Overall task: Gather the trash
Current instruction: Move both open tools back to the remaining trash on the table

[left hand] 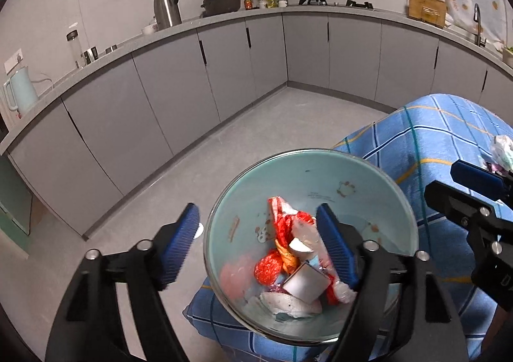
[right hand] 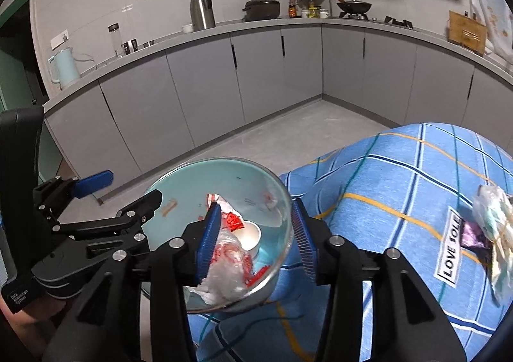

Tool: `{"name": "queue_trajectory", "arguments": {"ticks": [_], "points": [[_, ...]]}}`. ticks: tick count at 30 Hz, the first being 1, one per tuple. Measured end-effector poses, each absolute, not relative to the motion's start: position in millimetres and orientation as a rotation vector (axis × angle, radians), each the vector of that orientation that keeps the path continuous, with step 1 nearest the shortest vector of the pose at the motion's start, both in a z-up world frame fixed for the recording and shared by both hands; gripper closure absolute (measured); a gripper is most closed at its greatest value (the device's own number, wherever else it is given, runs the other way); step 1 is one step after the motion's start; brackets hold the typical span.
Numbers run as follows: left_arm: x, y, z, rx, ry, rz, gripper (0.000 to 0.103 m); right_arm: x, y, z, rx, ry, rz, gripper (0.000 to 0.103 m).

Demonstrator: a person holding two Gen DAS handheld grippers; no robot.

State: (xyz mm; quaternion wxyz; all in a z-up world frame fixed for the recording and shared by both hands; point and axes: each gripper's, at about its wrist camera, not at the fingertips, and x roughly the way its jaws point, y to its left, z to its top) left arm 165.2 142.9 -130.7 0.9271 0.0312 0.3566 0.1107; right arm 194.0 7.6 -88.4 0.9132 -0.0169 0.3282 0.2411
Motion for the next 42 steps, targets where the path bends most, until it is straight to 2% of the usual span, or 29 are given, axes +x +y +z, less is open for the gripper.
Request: {"name": "queue_trajectory", "arguments": {"ticks": [4,10,18,22,27,37,38,40,42], "points": [[163,132,-125,0.069,0.720,0.215,0.022,189,-11,-83,-0.021,0.662,0.461,0.053],[163,107,-121,0.083,0.714,0.170,0.020,183,-40,-78,-0.003,0.644,0.399,0.049],[166,63,-111,0.112,0.694,0.087,0.016,174,-90,-77,0.024,0.628,0.299,0.048],[172,33,-99,0.115,0.661,0.042,0.009,165,-126,-72,0.029,0.609,0.224,0.048],[181,-14,-91,0.151,0.640,-0.036,0.008,157,-177,-68,0.071,0.588,0.122,0.045],[194,-99,-91,0.203,0.634,-0.160,0.005,140,-267,-77,0.120,0.573,-0.083,0.044],[196,-107,-92,0.207,0.636,-0.171,0.005,140,-276,-79,0.129,0.575,-0.105,0.043],[198,-122,-93,0.221,0.635,-0.190,0.005,139,-289,-80,0.137,0.573,-0.150,0.034],[200,-135,-94,0.230,0.638,-0.210,0.005,137,-303,-82,0.137,0.570,-0.200,0.033]]}}
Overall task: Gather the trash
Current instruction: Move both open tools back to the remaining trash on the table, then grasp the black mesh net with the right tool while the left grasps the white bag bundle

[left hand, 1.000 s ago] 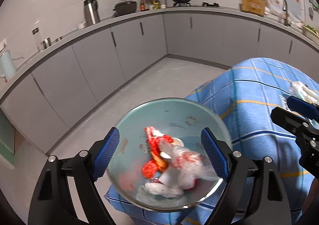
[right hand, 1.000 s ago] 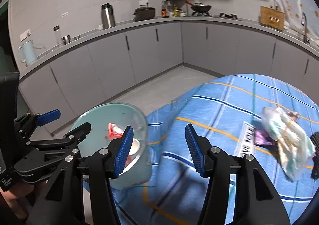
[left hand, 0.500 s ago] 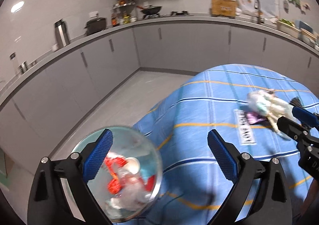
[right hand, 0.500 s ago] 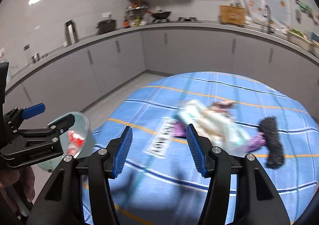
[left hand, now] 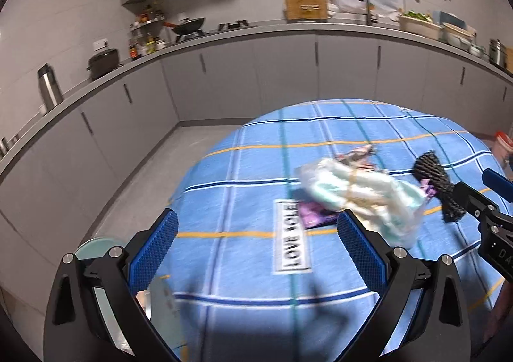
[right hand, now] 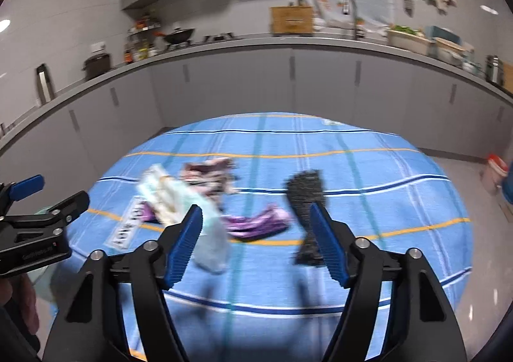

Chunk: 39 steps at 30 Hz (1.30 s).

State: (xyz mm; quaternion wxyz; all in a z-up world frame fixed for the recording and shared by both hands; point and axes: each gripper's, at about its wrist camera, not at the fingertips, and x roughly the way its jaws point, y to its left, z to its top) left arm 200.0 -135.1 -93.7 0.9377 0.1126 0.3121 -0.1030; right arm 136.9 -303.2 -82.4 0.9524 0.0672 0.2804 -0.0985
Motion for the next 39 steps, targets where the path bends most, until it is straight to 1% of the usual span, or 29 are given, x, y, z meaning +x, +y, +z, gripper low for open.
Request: {"name": "queue_trajectory", "arguments": {"ticks": [10,14,16,17,19,20,21,22,23,24,25,27,30,32,34,35,37,38,39], "points": [[214,-201,-105,0.245,0.664,-0.302,0.005,130,-341,-98,0.182,0.577,-0.304,0.030],[219,-225,-117,0.267,0.698,-0.331,0.006,127,-349,-99,0.190,0.572,-0.324,0.024],[220,-231,-125,0.270,0.721,-0.343,0.009,126,-352,-99,0.197,0.569,-0.330,0.022],[220,-232,-127,0.271,0.724,-0.343,0.012,125,-354,-99,0.197,0.569,-0.332,0.021],[218,-232,-131,0.267,0.736,-0.353,0.027,125,-356,-100,0.199,0.573,-0.335,0.021],[218,-232,-132,0.265,0.743,-0.363,0.030,126,-357,-101,0.202,0.578,-0.335,0.021],[217,-233,-133,0.270,0.744,-0.368,0.038,127,-358,-102,0.204,0.583,-0.335,0.021],[216,-234,-134,0.275,0.749,-0.386,0.055,128,-357,-103,0.203,0.590,-0.333,0.021],[215,-235,-135,0.278,0.759,-0.405,0.065,131,-356,-104,0.199,0.598,-0.328,0.021],[213,-236,-135,0.281,0.760,-0.413,0.079,132,-355,-104,0.195,0.604,-0.326,0.021],[210,-237,-135,0.296,0.756,-0.423,0.090,134,-355,-105,0.187,0.612,-0.329,0.021],[207,-234,-133,0.298,0.756,-0.433,0.098,141,-355,-108,0.178,0.641,-0.328,0.021],[201,-219,-126,0.284,0.742,-0.429,0.100,151,-356,-114,0.165,0.684,-0.323,0.023],[194,-208,-118,0.285,0.715,-0.418,0.100,159,-357,-120,0.174,0.725,-0.310,0.029],[188,-197,-113,0.286,0.700,-0.413,0.100,165,-358,-124,0.173,0.756,-0.310,0.038],[186,-192,-111,0.281,0.698,-0.413,0.100,167,-359,-125,0.175,0.764,-0.305,0.041],[183,-183,-109,0.282,0.688,-0.403,0.100,171,-360,-129,0.183,0.789,-0.303,0.052],[182,-179,-107,0.283,0.683,-0.397,0.100,172,-361,-131,0.187,0.797,-0.297,0.055],[182,-175,-107,0.281,0.682,-0.394,0.100,174,-362,-133,0.194,0.815,-0.289,0.063]]}}
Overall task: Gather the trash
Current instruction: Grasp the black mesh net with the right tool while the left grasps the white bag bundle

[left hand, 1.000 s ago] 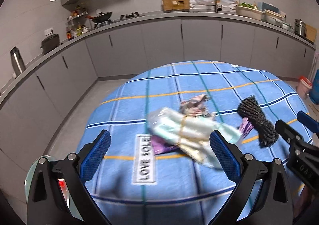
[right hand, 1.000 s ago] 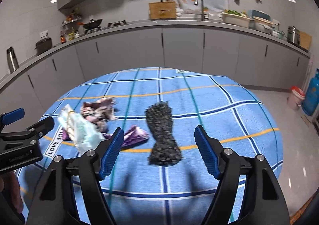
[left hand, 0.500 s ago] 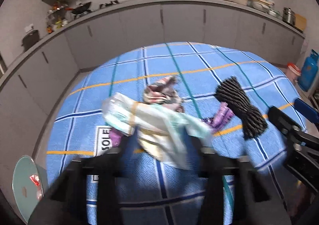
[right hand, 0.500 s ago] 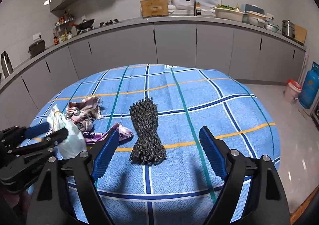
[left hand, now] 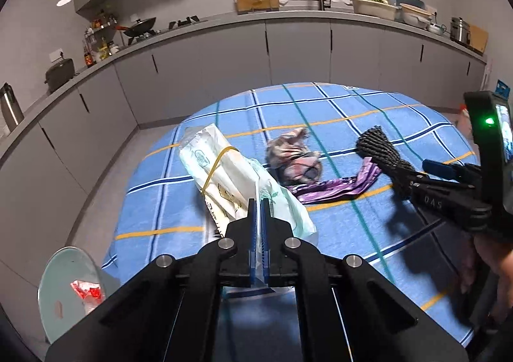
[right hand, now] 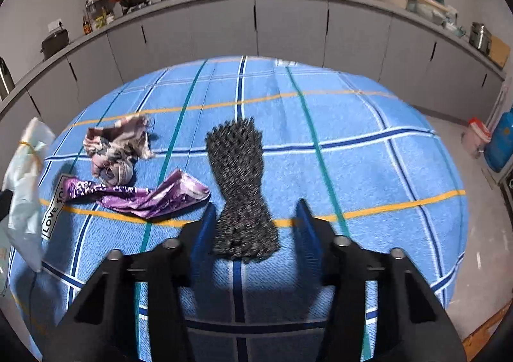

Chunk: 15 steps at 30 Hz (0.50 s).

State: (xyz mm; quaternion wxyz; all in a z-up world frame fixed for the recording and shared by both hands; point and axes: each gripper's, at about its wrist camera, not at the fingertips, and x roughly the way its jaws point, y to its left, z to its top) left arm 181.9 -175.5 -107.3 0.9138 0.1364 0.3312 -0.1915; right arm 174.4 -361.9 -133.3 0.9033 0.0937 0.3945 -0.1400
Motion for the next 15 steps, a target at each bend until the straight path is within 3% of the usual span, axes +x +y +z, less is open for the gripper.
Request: {"name": "queue_trajectory", "arguments": {"ticks": [1,5,15], "points": [[182,-172,-108,0.278,0.686,-0.392,0.100,176,-362,-134,0.197,0.824,-0.286,0.073],[182,-163,-109,0.265,0.691,-0.379,0.100,172,-359,-132,0.183,0.815,-0.275,0.089],[183,-147,-110,0.226,0.673,-0.339,0.100,147,-359,-116,0.200,0.758,-0.295,0.093]]}}
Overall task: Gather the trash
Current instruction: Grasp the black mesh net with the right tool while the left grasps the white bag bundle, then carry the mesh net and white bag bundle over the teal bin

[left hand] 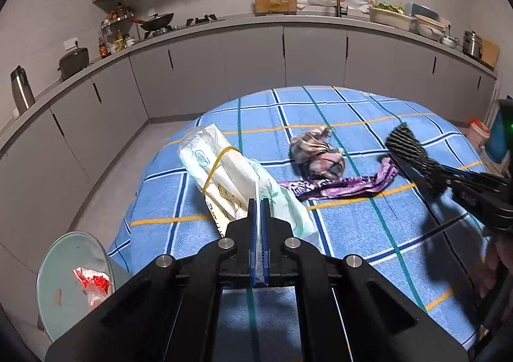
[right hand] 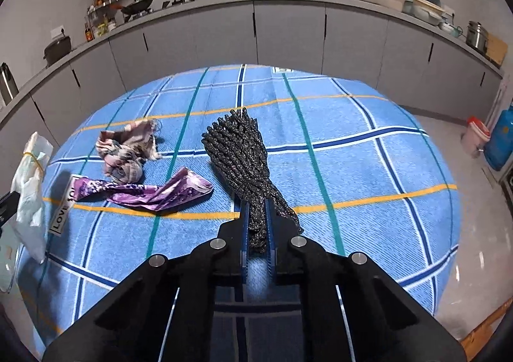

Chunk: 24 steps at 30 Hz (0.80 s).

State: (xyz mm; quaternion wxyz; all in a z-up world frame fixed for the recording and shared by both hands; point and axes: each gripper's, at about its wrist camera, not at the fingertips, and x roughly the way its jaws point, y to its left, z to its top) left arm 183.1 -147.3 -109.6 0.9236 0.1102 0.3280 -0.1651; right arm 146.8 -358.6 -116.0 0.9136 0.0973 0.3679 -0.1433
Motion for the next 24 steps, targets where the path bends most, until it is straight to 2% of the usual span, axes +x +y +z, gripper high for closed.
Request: {"name": "queue_trajectory", "arguments": {"ticks": [24], "points": [[166,-113,-91,0.183,0.641,-0.324,0.100,124,-291,-75,0.147,0.654,-0.188,0.093]]}}
